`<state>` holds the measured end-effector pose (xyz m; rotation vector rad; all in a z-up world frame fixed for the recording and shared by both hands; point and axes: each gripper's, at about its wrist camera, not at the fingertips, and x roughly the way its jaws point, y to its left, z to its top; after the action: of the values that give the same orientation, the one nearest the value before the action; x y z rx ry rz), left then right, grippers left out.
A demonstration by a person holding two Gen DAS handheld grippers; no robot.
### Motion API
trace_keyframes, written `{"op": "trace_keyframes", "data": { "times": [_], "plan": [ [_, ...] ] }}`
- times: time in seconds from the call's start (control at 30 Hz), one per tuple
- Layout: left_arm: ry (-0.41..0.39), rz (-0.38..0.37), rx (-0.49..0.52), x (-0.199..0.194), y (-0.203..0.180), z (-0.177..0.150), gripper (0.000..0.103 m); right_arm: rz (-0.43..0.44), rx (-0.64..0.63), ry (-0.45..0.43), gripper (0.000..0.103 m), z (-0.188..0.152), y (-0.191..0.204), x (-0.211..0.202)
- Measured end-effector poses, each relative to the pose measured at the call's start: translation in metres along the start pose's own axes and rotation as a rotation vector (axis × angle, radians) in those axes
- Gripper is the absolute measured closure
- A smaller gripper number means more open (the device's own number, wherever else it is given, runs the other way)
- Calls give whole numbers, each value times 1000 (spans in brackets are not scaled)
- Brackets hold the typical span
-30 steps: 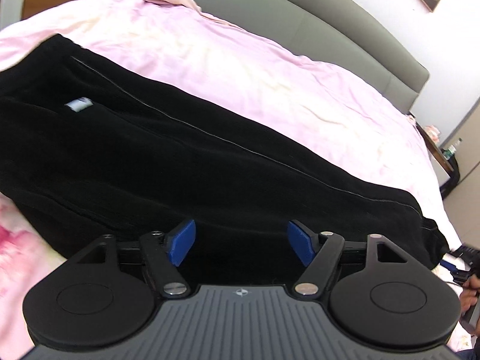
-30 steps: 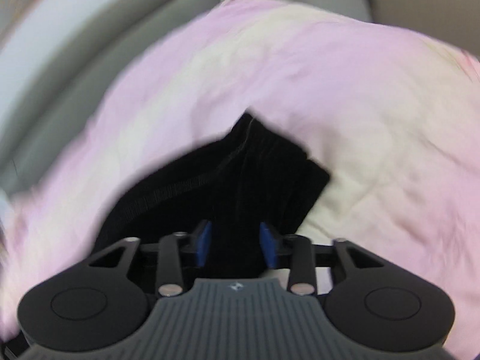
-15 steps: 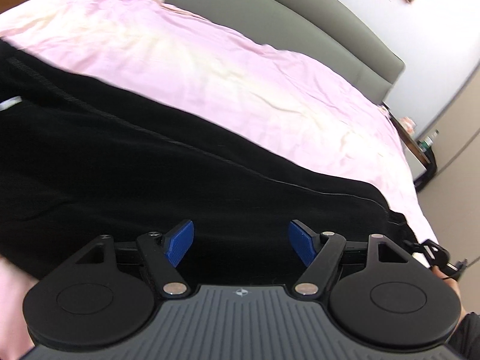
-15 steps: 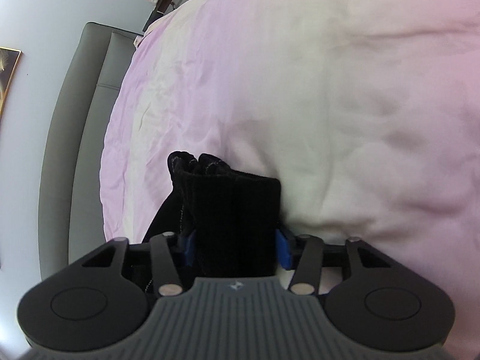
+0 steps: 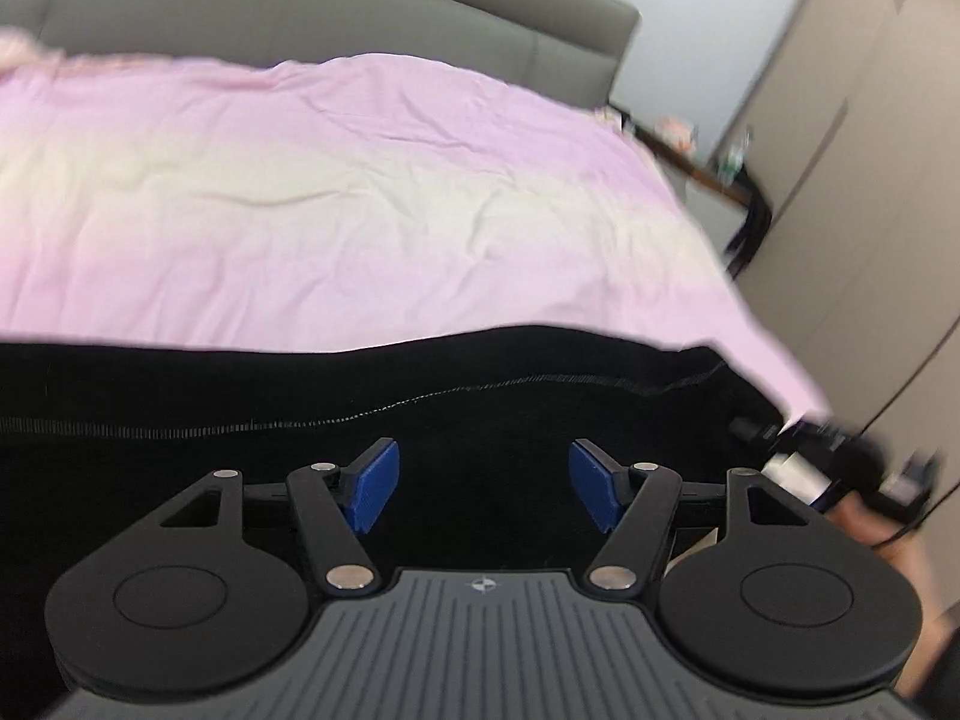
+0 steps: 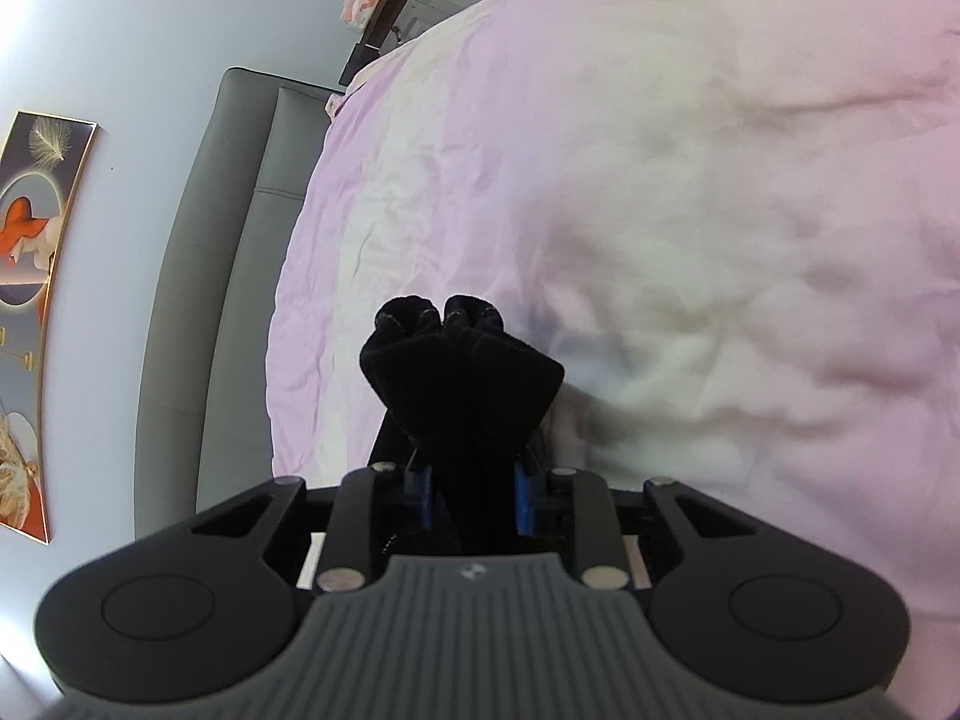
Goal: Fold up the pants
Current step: 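Lift the leg cuffs with the right tool while the left tool holds the waistband down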
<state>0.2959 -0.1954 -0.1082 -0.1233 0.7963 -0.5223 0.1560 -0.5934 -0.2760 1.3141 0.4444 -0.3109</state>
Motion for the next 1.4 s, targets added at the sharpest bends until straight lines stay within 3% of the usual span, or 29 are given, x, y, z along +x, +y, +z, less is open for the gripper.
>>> {"op": "trace_keyframes", "data": {
  "times": [0.03,0.1,0.13,0.2,0.3,0.37,0.47,0.6,0.73,0.83,0.97,1.03,1.1,1.13,1.17,1.23,1.27,1.3,1.4],
  "plan": [
    [39,40,49,14,-8,-3,26,-3,4,2,83,0,-1,1],
    [205,89,118,50,-18,-18,25,-19,4,4,83,0,-1,-1],
    [222,110,144,61,-20,-28,22,-33,-6,6,83,0,0,0],
    [195,130,136,68,-17,-40,15,-59,-25,8,83,-2,3,1],
    [195,100,34,70,-4,-37,12,-54,-30,-11,84,-5,5,-2],
    [174,92,36,61,-3,-35,13,-36,-140,-55,85,-10,24,-9],
    [107,49,-51,31,14,-36,25,48,-509,-166,87,-43,89,-33],
    [-27,19,-311,-31,75,-51,18,217,-937,-258,89,-123,159,-64],
    [-75,112,-424,-79,131,-70,18,283,-1317,-185,89,-217,184,-62],
    [-82,178,-477,-103,161,-82,18,250,-1666,-87,89,-292,173,-48],
    [-75,174,-535,-100,166,-88,18,115,-2079,192,84,-372,124,-6],
    [-71,151,-521,-98,156,-83,18,95,-2261,94,77,-391,112,-13],
    [-72,131,-473,-96,144,-74,18,133,-2257,119,70,-385,123,-29],
    [-71,125,-443,-98,138,-71,18,186,-2189,179,60,-376,131,-40],
    [-67,117,-413,-97,132,-67,18,239,-2118,245,57,-366,138,-50],
    [-62,93,-355,-94,122,-58,18,352,-1939,388,55,-343,150,-70],
    [-57,83,-329,-91,117,-53,17,375,-1863,419,55,-330,155,-75],
    [-49,76,-296,-89,112,-48,17,366,-1802,402,55,-316,158,-78],
    [-21,62,-234,-78,99,-38,15,208,-1598,247,55,-267,165,-71]
  ]
}}
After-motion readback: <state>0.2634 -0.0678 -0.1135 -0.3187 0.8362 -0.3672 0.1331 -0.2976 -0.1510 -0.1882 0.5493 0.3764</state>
